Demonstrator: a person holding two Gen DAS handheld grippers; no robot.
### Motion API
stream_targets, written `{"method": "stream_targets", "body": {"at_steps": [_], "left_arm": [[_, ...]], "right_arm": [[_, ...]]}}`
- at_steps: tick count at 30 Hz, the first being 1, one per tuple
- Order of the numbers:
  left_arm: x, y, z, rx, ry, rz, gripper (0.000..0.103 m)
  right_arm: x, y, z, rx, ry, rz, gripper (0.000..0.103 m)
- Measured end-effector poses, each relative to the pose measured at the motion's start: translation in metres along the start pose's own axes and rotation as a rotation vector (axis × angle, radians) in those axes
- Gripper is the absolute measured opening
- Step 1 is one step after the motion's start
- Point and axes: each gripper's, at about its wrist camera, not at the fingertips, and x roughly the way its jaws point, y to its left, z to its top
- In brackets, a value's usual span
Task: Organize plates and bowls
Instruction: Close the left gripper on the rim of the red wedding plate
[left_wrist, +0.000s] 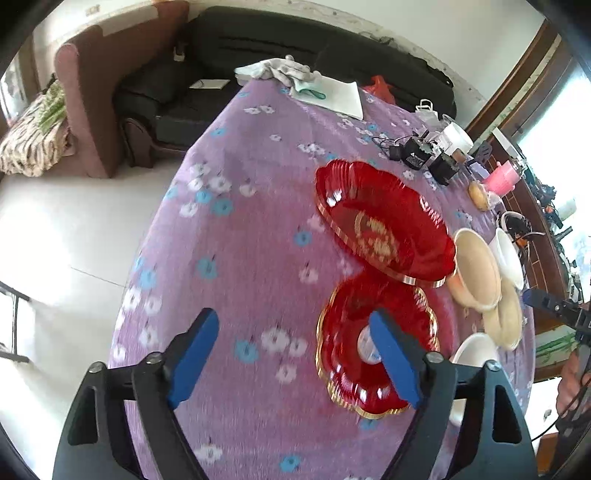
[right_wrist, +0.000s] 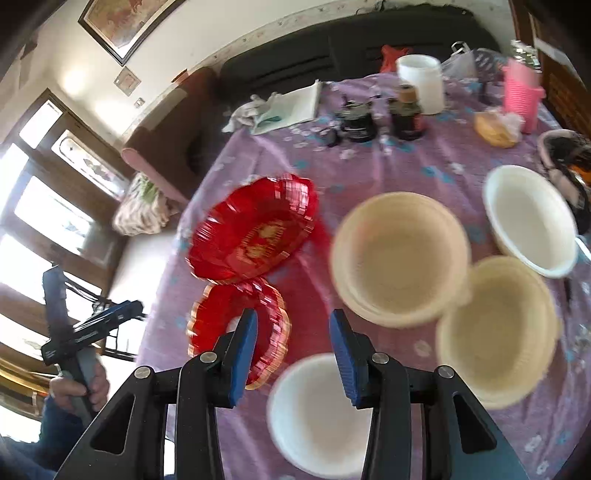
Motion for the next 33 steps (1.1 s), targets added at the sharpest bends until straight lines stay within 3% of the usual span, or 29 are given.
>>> {"method": "stream_targets", "body": {"at_steps": [3,6,16,20,28,29,30,31,32,33], "left_arm": [[0.009,-0.007,0.022,0.030,0.006,0.031,0.066],[0.021,-0.015,0.041,0.051,0.023,0.016,0.057],[0.066,-0.013,0.073,0.037,0.110,0.009,0.057],[0.082,-0.008,0.086,0.004,0.139,-0.023,0.058],[0.125,-0.009,0.106,-0.001,0.181,-0.002,0.058],[0.128,-0.010,0.105,0.001,0.183,-0.004,0.053],[0.133,-0.011,0.106,0.005,0.181,0.000,0.031],[0.139,-0.013,0.105,0.010,0.194,-0.007,0.021],[0.142,-0.014,0.104,-0.002,0.203,-0.045,0.011],[0.142,-0.015,0.102,-0.013,0.192,-0.050,0.011]], "right_arm": [[0.015,0.007,0.020,0.021,0.020,-0.003,0.044],[0.031,0.009,0.036,0.061,0.043,-0.001,0.044],[0.075,-0.009,0.064,0.214,0.099,-0.046,0.044],[0.087,-0.018,0.069,0.258,0.111,-0.047,0.031],[0.113,-0.020,0.068,0.284,0.148,-0.074,0.031],[0.115,-0.021,0.067,0.282,0.150,-0.079,0.031],[0.120,-0.021,0.067,0.282,0.156,-0.086,0.031],[0.124,-0.022,0.067,0.285,0.160,-0.083,0.029],[0.129,-0.022,0.066,0.289,0.165,-0.075,0.020],[0.132,-0.022,0.065,0.290,0.169,-0.068,0.018]]}}
